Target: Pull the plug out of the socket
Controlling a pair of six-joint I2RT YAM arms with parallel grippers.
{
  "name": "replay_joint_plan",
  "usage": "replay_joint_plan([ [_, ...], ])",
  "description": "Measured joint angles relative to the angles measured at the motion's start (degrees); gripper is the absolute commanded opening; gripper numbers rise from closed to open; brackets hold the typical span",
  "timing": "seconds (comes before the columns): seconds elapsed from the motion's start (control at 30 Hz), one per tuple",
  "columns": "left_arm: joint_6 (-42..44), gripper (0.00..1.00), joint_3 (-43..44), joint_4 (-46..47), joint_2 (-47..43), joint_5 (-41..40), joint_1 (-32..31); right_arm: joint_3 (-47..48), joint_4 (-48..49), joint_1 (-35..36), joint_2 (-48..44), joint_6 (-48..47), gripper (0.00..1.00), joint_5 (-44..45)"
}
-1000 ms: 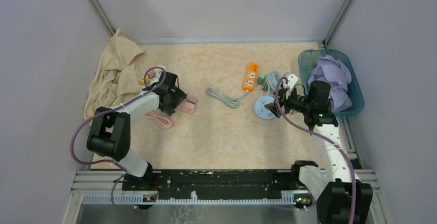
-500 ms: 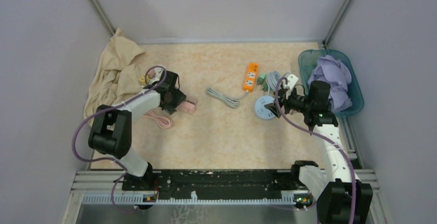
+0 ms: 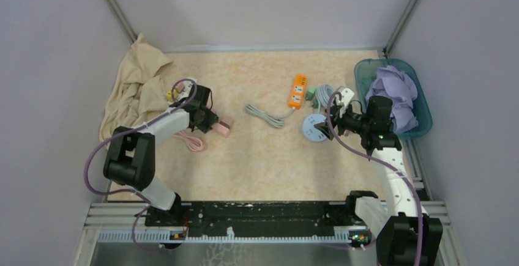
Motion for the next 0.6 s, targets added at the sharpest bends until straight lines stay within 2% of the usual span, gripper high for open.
replay_joint_plan([
  [0.2, 1.75, 0.19, -5.31, 6.01, -3.52, 1.97, 0.09, 0.00, 0.00, 0.00, 0.00, -0.02, 0.69, 0.00],
  [0.37, 7.32, 0.00, -15.80, 15.37, -11.52, 6.60, 0.11, 0.00, 0.00, 0.00, 0.00, -0.02, 0.69, -0.02],
  [0.53, 14.34, 0.00, -24.46, 24.52, -17.55, 15.21, 0.11, 0.00, 0.00, 0.00, 0.00, 0.00, 0.69, -0.39],
  [0.6, 16.17, 0.00, -28.37, 30.88, -18.95, 20.70, 0.11, 0.00, 0.00, 0.00, 0.00, -0.02, 0.69, -0.81],
])
